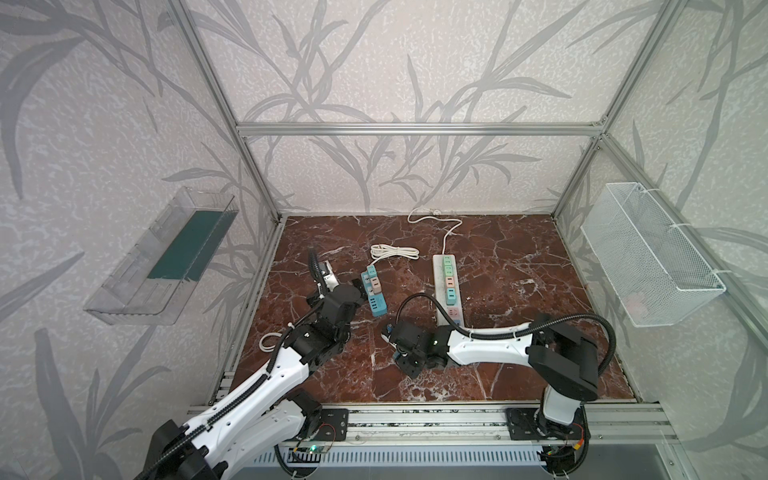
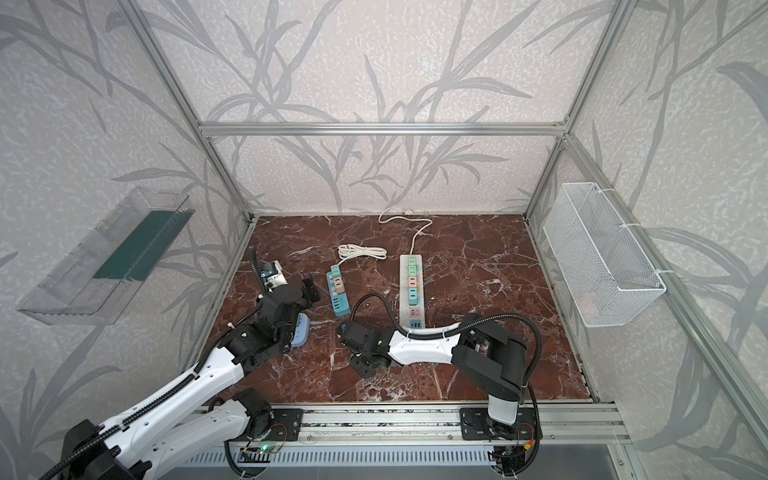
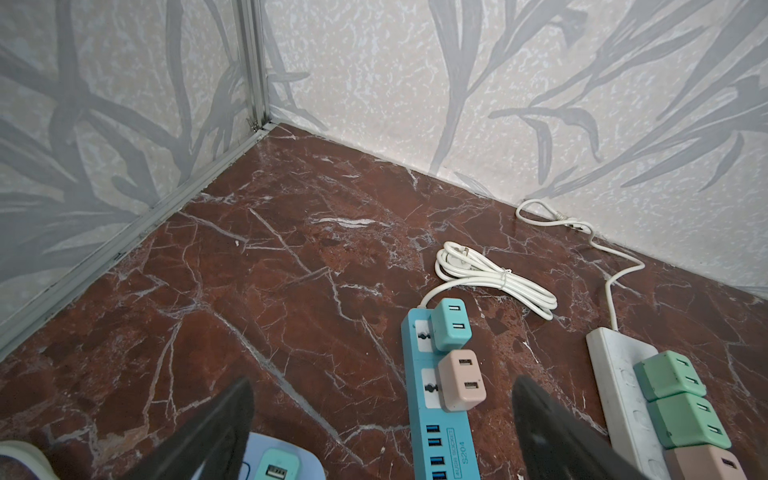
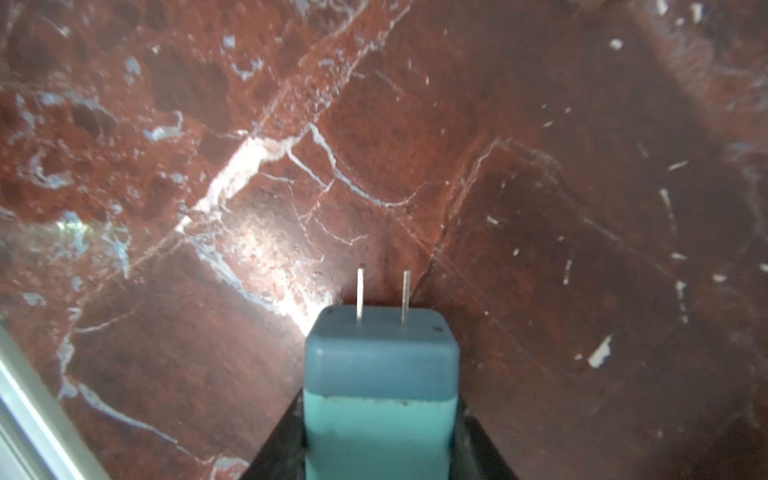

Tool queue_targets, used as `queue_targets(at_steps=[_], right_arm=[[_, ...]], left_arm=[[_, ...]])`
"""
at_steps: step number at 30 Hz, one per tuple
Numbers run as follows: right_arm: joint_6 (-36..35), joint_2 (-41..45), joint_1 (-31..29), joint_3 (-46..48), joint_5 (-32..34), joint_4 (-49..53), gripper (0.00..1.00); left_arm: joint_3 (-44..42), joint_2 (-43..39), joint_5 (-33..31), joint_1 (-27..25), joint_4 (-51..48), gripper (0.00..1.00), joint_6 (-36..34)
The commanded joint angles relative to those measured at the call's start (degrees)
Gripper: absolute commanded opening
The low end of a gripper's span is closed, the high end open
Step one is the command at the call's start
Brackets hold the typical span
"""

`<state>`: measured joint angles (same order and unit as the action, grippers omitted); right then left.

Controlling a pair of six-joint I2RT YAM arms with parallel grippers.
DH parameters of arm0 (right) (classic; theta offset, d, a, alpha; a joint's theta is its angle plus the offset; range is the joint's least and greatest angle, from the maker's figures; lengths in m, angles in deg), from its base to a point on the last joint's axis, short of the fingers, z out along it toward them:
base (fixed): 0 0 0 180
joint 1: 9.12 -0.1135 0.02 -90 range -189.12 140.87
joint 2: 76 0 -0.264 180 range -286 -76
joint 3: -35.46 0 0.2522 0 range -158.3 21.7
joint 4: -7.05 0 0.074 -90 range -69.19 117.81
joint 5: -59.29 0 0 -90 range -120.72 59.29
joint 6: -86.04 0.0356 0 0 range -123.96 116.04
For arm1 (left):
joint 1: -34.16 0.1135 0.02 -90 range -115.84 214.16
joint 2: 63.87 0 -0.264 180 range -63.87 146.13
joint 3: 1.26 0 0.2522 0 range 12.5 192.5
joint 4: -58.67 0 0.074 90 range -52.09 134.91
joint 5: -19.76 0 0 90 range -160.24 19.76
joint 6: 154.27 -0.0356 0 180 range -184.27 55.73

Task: Insert the plug
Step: 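Carry the teal adapter nearer the robot and set it down with the right gripper, then reach the left gripper to the teal adapter and close on it while the right withdraws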

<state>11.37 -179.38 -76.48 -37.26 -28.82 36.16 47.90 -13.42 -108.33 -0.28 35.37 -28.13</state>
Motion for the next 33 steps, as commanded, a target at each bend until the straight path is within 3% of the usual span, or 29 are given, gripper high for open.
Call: queue_targets(at_steps=[1,7,17,25,30,33], right_arm=[[0.06,0.42,-0.33,2.28,0.42,-0.11,0.42],[0.07,2.79,-0.39,3.13,2.9,1.66,0.62],[-2.06,5.21,2.43,1.58,9.34,5.94,0.63],[0.25,9.25,6.36,0.51,2.85,1.87,0.63],[2.75,19.17,6.34,4.52,0.54,-0.76,0.63],[4.5,26.6,6.59,8.64,7.92,-1.1,0.63]], left_arm=[[-0.5,-1.93,1.57,0.21,-2.58,0.94,4.29],[0.96,-1.34,4.5,0.22,-4.77,0.92,4.4],[2.22,-1.37,6.12,0.2,-6.0,0.85,3.32],[6.9,2.51,9.72,0.16,-9.89,0.83,-0.72],[11.11,4.54,15.06,0.21,-17.93,0.86,0.5],[11.9,6.18,24.07,0.12,-20.72,0.89,-2.64]])
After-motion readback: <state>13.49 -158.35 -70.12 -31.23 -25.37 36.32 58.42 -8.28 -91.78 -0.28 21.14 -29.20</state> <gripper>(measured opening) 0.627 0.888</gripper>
